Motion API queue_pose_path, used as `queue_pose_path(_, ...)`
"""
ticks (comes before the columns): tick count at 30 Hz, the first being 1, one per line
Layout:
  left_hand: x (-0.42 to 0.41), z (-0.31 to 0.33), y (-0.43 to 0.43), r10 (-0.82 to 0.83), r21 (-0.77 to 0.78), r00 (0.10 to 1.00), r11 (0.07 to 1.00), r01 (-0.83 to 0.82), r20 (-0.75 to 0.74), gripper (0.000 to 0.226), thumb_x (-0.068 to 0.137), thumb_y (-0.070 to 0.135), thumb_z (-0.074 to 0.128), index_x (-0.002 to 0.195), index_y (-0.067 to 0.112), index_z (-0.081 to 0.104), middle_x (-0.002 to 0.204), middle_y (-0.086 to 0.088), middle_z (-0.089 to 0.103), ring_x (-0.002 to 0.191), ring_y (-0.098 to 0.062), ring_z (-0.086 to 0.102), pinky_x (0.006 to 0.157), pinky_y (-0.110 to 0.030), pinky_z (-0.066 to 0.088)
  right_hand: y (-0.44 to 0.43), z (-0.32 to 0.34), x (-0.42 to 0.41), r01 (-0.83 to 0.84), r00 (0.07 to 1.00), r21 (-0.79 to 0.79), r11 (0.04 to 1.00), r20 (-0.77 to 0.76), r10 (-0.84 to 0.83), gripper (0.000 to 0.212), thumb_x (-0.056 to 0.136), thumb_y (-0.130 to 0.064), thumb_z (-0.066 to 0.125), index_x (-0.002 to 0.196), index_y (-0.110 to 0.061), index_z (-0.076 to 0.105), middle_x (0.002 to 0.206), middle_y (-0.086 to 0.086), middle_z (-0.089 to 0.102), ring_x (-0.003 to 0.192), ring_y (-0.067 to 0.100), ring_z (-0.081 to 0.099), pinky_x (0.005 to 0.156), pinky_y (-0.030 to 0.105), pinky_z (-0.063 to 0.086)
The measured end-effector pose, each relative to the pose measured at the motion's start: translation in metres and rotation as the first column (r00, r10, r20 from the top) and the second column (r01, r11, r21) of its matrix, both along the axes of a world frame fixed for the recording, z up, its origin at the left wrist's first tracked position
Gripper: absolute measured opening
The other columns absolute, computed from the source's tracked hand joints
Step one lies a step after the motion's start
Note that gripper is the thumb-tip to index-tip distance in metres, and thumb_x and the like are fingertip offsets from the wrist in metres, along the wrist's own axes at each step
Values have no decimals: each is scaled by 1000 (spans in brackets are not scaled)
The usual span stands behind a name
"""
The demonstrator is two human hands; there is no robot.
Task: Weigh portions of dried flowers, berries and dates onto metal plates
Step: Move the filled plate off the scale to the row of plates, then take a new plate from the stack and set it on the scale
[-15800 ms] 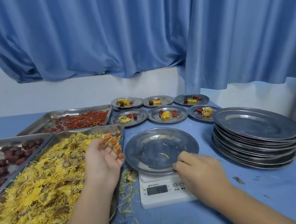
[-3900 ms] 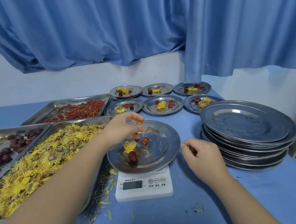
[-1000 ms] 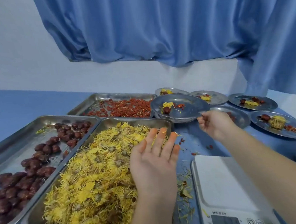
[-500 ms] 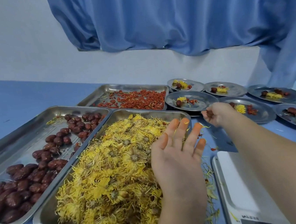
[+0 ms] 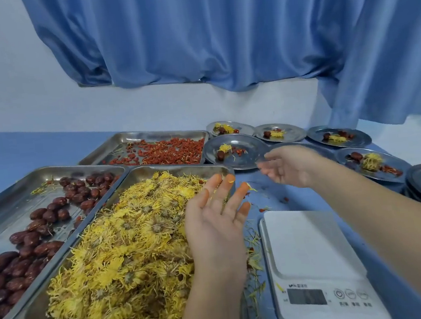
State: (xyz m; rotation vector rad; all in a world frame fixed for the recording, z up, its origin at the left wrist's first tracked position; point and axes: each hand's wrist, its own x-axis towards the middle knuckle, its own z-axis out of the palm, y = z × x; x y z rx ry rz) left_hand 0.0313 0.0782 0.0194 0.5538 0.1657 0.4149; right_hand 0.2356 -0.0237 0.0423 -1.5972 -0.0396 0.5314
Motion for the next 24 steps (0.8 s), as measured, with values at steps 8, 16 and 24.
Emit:
queue_pose_path(8, -4, -3, -29, -149, 423, 984, 889, 174, -93, 21, 95, 24, 48, 99, 16, 67, 90, -4, 72, 72, -17, 67, 67, -31, 47, -109, 27, -90, 120, 831, -431, 894, 536, 147, 6, 86, -17, 61, 87, -16, 66, 80, 1, 72, 65, 15, 67, 64, 33, 54)
queue_pose_path(16, -1, -13, -31, -213, 469, 963, 842, 267, -165, 24, 96, 23, 46, 102, 13, 67, 85, -2, 71, 70, -18, 65, 67, -32, 46, -240, 4, -135, 613, 508, -640, 463, 768, 389, 40, 85, -26, 63, 123, -17, 58, 124, 5, 59, 115, 29, 52, 93, 42, 45)
queue_pose_path(24, -2, -15, -26, -197, 449, 969, 859, 244, -150, 21, 93, 25, 50, 103, 14, 65, 83, -1, 70, 68, -17, 64, 67, -32, 46, -266, 3, -147, 577, 646, -779, 246, 620, 446, 17, 88, -16, 57, 102, -15, 65, 98, 7, 70, 94, 31, 60, 76, 38, 50)
